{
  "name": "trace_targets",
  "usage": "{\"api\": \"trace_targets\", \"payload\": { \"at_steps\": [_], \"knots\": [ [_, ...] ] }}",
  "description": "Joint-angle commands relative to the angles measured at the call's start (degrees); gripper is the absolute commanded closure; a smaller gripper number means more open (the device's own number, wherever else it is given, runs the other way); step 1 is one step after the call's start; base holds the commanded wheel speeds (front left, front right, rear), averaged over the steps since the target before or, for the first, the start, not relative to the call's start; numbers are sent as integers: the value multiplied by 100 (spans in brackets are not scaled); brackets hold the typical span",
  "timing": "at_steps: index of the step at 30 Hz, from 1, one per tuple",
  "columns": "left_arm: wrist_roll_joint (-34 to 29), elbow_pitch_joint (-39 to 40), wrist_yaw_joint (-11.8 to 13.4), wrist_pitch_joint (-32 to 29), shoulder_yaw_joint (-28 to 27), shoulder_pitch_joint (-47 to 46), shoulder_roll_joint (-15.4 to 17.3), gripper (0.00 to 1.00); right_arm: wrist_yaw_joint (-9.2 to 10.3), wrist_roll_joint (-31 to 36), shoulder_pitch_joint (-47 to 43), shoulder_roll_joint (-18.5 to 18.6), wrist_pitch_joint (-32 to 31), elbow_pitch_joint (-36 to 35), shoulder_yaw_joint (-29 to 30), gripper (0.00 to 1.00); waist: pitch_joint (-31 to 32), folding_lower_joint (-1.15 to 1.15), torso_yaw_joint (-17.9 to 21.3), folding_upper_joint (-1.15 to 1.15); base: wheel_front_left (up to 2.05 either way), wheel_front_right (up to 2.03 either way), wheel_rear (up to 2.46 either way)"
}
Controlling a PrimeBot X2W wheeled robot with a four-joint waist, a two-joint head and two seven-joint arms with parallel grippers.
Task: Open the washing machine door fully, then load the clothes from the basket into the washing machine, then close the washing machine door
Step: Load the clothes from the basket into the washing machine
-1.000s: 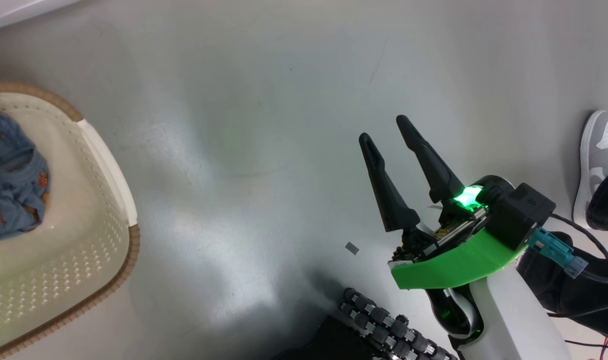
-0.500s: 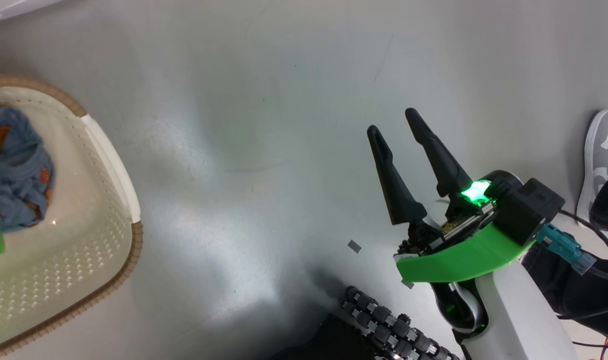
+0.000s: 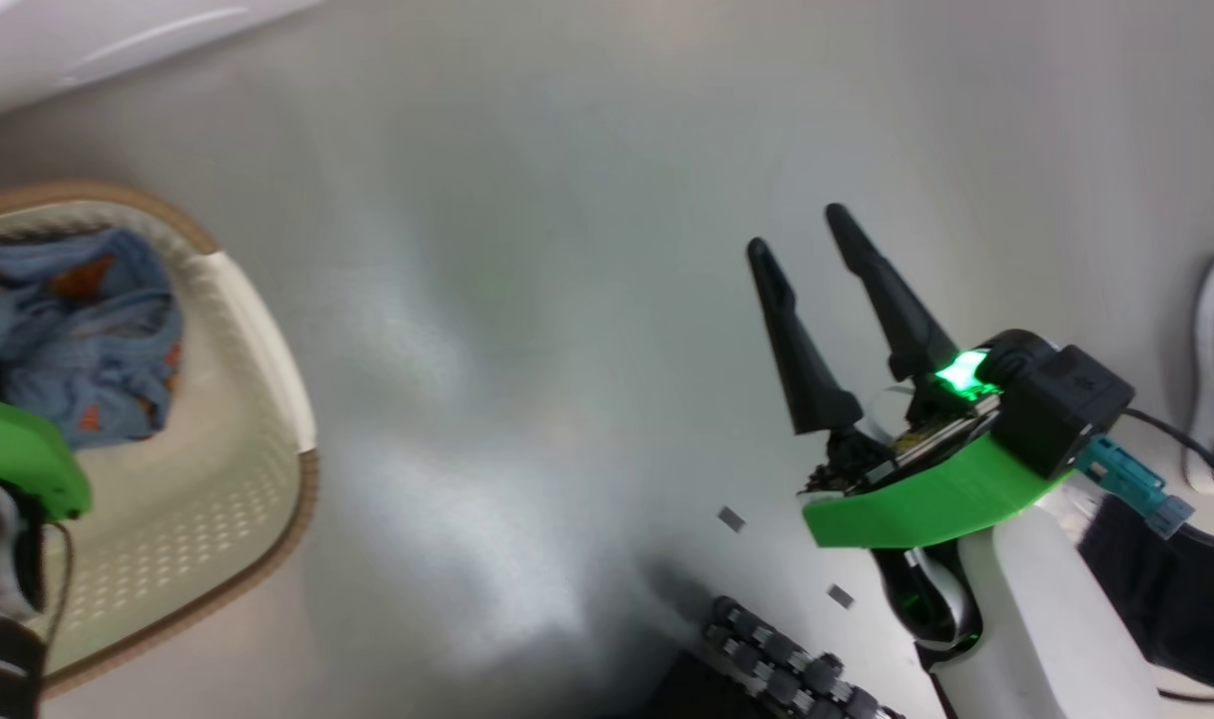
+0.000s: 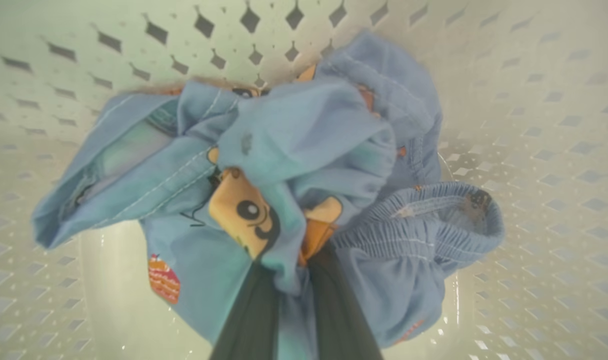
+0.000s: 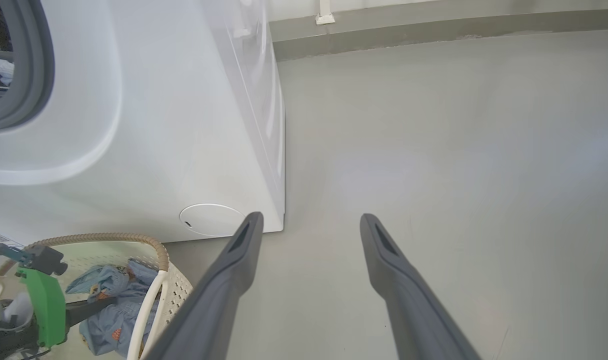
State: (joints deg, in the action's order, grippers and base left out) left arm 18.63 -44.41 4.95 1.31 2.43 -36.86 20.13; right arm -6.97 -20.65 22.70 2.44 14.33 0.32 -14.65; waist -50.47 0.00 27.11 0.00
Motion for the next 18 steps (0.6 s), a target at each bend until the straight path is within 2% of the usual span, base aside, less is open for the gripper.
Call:
{"api": "trace_targets", "payload": {
  "at_steps": [1,18],
  "knots": [
    [63,142,-10,107,-156,253,103,100,-52,63,-145,43,67,-84,-20,0,229,0,-263,0,0,0,0],
    [529,602,-323,1088,-39,1096,-899,100,-52,868,-604,43,67,61,752,0,1574,0,-1340,0,0,0,0]
  ]
}}
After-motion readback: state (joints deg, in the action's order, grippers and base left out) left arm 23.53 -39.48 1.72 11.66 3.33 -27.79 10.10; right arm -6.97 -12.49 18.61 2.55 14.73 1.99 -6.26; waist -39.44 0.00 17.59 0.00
